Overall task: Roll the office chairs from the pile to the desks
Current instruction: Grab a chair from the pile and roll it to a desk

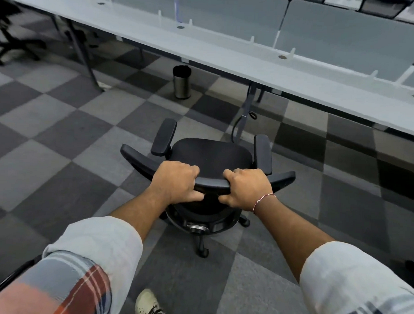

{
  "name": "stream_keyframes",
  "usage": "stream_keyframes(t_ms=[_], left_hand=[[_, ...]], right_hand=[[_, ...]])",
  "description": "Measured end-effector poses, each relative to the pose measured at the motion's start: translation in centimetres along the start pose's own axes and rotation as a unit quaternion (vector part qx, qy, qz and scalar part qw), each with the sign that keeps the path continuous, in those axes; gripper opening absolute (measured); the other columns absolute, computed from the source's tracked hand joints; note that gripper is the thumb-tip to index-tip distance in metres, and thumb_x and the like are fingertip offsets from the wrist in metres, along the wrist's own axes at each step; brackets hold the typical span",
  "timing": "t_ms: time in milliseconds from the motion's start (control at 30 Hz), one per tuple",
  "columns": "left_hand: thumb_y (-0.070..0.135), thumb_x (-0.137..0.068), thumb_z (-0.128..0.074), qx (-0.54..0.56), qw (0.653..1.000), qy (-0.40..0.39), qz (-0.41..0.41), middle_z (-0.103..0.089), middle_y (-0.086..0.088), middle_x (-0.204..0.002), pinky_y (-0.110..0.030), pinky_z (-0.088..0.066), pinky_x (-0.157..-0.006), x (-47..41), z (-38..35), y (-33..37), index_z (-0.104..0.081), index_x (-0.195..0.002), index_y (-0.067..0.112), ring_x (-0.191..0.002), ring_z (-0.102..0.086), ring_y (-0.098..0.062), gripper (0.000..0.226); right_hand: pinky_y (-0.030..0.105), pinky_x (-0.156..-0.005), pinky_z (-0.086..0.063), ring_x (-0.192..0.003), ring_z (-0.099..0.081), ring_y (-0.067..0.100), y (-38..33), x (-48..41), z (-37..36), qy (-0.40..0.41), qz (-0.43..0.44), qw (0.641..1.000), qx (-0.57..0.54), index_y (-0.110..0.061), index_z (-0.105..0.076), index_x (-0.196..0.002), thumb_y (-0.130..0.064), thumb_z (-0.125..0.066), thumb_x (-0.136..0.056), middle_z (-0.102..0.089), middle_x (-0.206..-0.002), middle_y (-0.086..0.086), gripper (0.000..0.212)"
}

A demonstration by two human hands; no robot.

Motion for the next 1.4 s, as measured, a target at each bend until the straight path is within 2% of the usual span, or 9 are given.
stream_keyframes(t_ms=[100,433,533,667,733,900,1067,1233,1400], left_hand=[[0.068,-0.072,-0.056,-0.005,1.000,-0.002,0.019,-0.057,0.007,-0.066,-0.029,-0.032,-0.052,1.4,-0.4,-3.1,-0.046,-0.075,0.022,-0.063,-0.060,-0.018,0.047],[0.065,-0.069,-0.061,0.005,0.998,0.017,0.053,-0.057,0.006,-0.060,-0.028,-0.032,-0.049,4.7,-1.3,-14.0,-0.045,-0.070,0.022,-0.056,-0.059,-0.018,0.046],[0.066,-0.072,-0.059,0.004,0.998,0.006,0.070,-0.058,0.007,-0.065,-0.029,-0.030,-0.053,5.3,-1.7,-17.9,-0.045,-0.073,0.022,-0.062,-0.060,-0.018,0.046],[0.066,-0.074,-0.058,0.004,0.996,-0.011,0.092,-0.047,0.009,-0.066,-0.030,-0.031,-0.055,5.6,-2.2,-22.6,-0.043,-0.075,0.022,-0.067,-0.060,-0.018,0.046],[0.066,-0.074,-0.057,0.003,0.995,-0.014,0.101,-0.052,0.008,-0.069,-0.030,-0.033,-0.056,5.7,-2.5,-25.1,-0.043,-0.076,0.022,-0.070,-0.061,-0.018,0.047],[0.068,-0.076,-0.057,0.001,0.992,-0.021,0.121,-0.062,0.005,-0.080,-0.031,-0.035,-0.060,5.3,-3.7,-31.4,-0.043,-0.080,0.022,-0.078,-0.061,-0.019,0.048],[0.069,-0.077,-0.055,-0.011,0.989,-0.033,0.144,-0.054,0.006,-0.076,-0.031,-0.033,-0.059,3.7,-4.7,-37.2,-0.041,-0.082,0.022,-0.077,-0.060,-0.019,0.049],[0.070,-0.078,-0.054,-0.019,0.984,-0.041,0.172,-0.048,0.008,-0.072,-0.031,-0.034,-0.058,1.4,-6.0,-44.0,-0.041,-0.081,0.023,-0.069,-0.049,-0.016,0.049],[0.072,-0.077,-0.054,-0.015,0.977,-0.052,0.204,-0.051,0.008,-0.074,-0.031,-0.042,-0.061,-1.9,-7.6,-51.0,-0.042,-0.082,0.023,-0.074,-0.057,-0.017,0.050]], right_hand=[[0.033,-0.060,-0.040,-0.077,-0.063,0.025,-2.7,-2.2,0.2,0.002,0.027,1.000,0.002,-0.023,-0.050,-0.100,-0.064,-0.055,-0.080,-0.063,-0.089,0.000,0.046],[0.032,-0.060,-0.036,-0.079,-0.064,0.026,-10.8,-10.5,1.5,0.031,0.087,0.996,0.006,-0.022,-0.052,-0.101,-0.066,-0.052,-0.080,-0.064,-0.090,0.001,0.049],[0.032,-0.061,-0.036,-0.081,-0.064,0.025,-13.4,-13.7,1.8,0.033,0.097,0.995,0.006,-0.022,-0.052,-0.102,-0.067,-0.052,-0.080,-0.064,-0.092,0.001,0.050],[0.032,-0.062,-0.036,-0.082,-0.064,0.025,-16.2,-17.7,2.2,0.042,0.105,0.994,0.005,-0.022,-0.052,-0.103,-0.067,-0.051,-0.081,-0.064,-0.092,0.001,0.050],[0.032,-0.062,-0.038,-0.081,-0.064,0.025,-17.5,-19.8,2.4,0.049,0.112,0.993,0.001,-0.021,-0.053,-0.102,-0.067,-0.052,-0.080,-0.064,-0.091,0.001,0.050],[0.031,-0.058,-0.036,-0.072,-0.064,0.026,-20.8,-25.7,2.9,0.084,0.140,0.987,-0.003,-0.020,-0.056,-0.093,-0.066,-0.057,-0.076,-0.064,-0.081,0.002,0.049],[0.027,-0.050,-0.029,-0.053,-0.061,0.027,-22.5,-32.1,3.0,0.127,0.155,0.980,0.004,-0.020,-0.054,-0.076,-0.064,-0.061,-0.064,-0.058,-0.061,0.002,0.047],[0.028,-0.050,-0.028,-0.052,-0.060,0.028,-24.0,-39.9,3.2,0.156,0.182,0.971,-0.006,-0.019,-0.055,-0.075,-0.065,-0.057,-0.063,-0.058,-0.060,0.002,0.047],[0.028,-0.050,-0.029,-0.051,-0.060,0.027,-25.3,-48.8,3.4,0.157,0.210,0.965,-0.002,-0.019,-0.055,-0.073,-0.064,-0.065,-0.063,-0.057,-0.059,0.001,0.048]])
Point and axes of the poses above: each hand's wrist, its own x-axis away from the middle knuckle, its own z-axis out of the back of the hand, y = z × x, the point moved 7 cm from there along -x, towards the middle knuckle
